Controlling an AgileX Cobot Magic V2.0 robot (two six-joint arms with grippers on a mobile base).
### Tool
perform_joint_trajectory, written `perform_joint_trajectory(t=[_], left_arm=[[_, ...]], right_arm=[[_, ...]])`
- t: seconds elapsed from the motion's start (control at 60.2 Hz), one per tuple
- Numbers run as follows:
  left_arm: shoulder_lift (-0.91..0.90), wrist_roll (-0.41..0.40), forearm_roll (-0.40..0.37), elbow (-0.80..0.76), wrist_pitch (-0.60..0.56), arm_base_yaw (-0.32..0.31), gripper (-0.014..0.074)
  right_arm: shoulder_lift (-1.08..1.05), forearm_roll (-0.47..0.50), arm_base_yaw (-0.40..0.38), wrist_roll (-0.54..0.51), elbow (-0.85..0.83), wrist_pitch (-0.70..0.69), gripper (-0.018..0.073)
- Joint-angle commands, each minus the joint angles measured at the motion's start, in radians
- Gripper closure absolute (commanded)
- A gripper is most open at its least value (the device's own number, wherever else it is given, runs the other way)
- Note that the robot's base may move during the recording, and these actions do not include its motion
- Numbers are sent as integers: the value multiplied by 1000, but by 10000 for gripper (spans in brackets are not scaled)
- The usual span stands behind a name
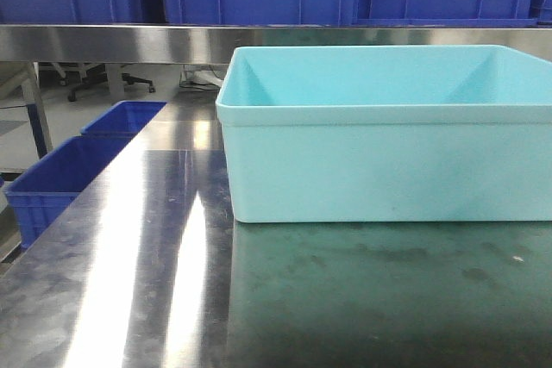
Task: Pick red cube and place on left shelf
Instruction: 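Move the right gripper over the teal bin toward the red cube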
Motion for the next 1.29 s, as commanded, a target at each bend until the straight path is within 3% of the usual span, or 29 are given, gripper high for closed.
perform_joint_trajectory(t=[0.0,1.278], left_arm=[[-15,0,0,25,-83,0,495],[-15,0,0,25,-83,0,495]], right_arm=[[-23,-8,1,-4,-16,-95,510],[-23,-8,7,-4,-16,-132,510]])
